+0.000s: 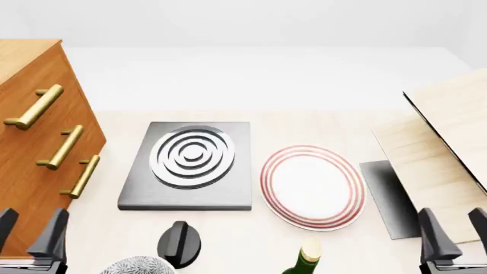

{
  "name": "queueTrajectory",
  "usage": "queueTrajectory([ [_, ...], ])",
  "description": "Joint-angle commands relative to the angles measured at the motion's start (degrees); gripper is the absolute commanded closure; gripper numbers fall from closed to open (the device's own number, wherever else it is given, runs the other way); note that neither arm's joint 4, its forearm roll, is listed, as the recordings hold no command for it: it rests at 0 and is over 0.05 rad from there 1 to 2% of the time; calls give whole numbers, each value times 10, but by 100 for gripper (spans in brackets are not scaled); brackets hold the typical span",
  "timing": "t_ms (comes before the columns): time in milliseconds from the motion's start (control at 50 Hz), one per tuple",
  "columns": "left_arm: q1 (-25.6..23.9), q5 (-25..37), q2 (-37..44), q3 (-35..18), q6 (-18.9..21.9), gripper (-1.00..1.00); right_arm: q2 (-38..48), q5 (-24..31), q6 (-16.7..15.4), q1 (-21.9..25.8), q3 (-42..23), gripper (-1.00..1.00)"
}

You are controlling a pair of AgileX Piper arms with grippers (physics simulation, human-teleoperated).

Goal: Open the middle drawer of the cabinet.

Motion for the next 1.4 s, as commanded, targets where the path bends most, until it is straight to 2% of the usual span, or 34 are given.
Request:
queueTrajectory([
  [20, -3, 1, 3, -2, 0, -100, 9, -6, -1, -1, -1, -100],
  [280, -1, -2, 15, -1, 8, -100, 29, -23, -2, -1, 0, -100],
  [300, 10, -2, 12, 0, 21, -100, 34, -27, -3, -1, 0, -100],
  [320, 1, -5, 21, -1, 10, -100, 30, -24, -3, -1, 0, -100],
  [620, -1, -9, 25, 0, 12, -100, 34, -27, -3, -1, 0, -100],
  [740, 0, 4, 3, 0, 20, -100, 34, -27, -3, -1, 0, -100],
  [1100, -11, -32, -2, -4, 84, -100, 34, -27, -3, -1, 0, -100],
  [1400, -51, -10, 0, -35, 151, -100, 34, -27, -3, -1, 0, -100],
])
